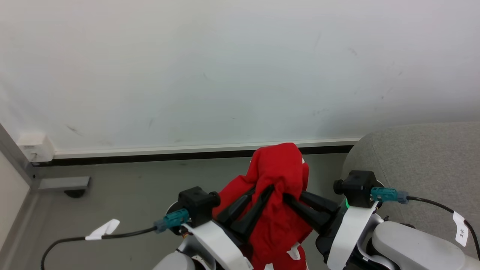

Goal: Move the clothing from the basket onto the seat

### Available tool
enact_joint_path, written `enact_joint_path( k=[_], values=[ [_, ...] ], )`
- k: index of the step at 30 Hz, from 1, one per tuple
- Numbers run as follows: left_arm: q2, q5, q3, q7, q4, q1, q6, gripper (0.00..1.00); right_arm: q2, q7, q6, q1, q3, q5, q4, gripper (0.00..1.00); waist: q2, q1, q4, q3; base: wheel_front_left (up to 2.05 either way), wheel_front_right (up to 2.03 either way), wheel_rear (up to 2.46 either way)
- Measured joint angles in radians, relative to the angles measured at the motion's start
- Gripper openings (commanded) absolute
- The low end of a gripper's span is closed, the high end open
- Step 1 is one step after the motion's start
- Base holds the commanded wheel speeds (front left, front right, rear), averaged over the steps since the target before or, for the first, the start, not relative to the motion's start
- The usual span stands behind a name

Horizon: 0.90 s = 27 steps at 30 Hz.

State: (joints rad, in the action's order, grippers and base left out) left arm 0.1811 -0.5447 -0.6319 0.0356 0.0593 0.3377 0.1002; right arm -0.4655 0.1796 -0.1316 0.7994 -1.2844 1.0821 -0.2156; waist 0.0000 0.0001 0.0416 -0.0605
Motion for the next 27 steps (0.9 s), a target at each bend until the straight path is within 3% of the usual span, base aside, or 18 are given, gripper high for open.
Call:
enact_joint_path(
  k=[3, 4, 5, 6, 19, 27],
  values=[
    [-0.001, 0.01, 0.002, 0.011, 0.006, -0.001, -0.013, 0.32, 0.009, 0.016, 0.0, 0.0, 0.0, -0.006, -0.01, 0.0, 0.0, 0.0, 0.01, 0.002, 0.0, 0.0, 0.0],
    [-0.002, 0.014, 0.004, 0.018, 0.008, -0.001, -0.017, 0.51, 0.012, 0.017, 0.0, 0.0, 0.0, -0.01, -0.013, 0.0, 0.0, 0.0, 0.013, 0.002, 0.0, 0.0, 0.0],
    [-0.002, 0.016, 0.005, 0.021, 0.009, -0.001, -0.021, 0.87, 0.015, 0.024, 0.0, 0.0, 0.0, -0.013, -0.017, 0.0, 0.0, 0.0, 0.017, 0.002, 0.0, 0.0, 0.0],
    [-0.003, 0.017, 0.005, 0.027, 0.012, -0.002, -0.023, 1.0, 0.016, 0.027, 0.0, 0.002, 0.0, -0.017, -0.023, 0.0, 0.0, 0.0, 0.02, 0.003, 0.0, 0.0, 0.0],
    [0.026, 0.068, 0.029, 0.096, 0.041, -0.046, -0.109, 1.0, 0.043, 0.077, 0.0, 0.025, 0.001, -0.035, -0.147, 0.0, 0.0, 0.0, 0.073, -0.007, 0.0, 0.0, 0.0],
    [0.037, 0.079, 0.028, 0.114, 0.057, -0.074, -0.124, 1.0, 0.045, 0.082, 0.0, 0.04, 0.018, -0.034, -0.177, 0.0, 0.0, 0.0, 0.079, -0.009, 0.0, 0.0, 0.0]
  ],
)
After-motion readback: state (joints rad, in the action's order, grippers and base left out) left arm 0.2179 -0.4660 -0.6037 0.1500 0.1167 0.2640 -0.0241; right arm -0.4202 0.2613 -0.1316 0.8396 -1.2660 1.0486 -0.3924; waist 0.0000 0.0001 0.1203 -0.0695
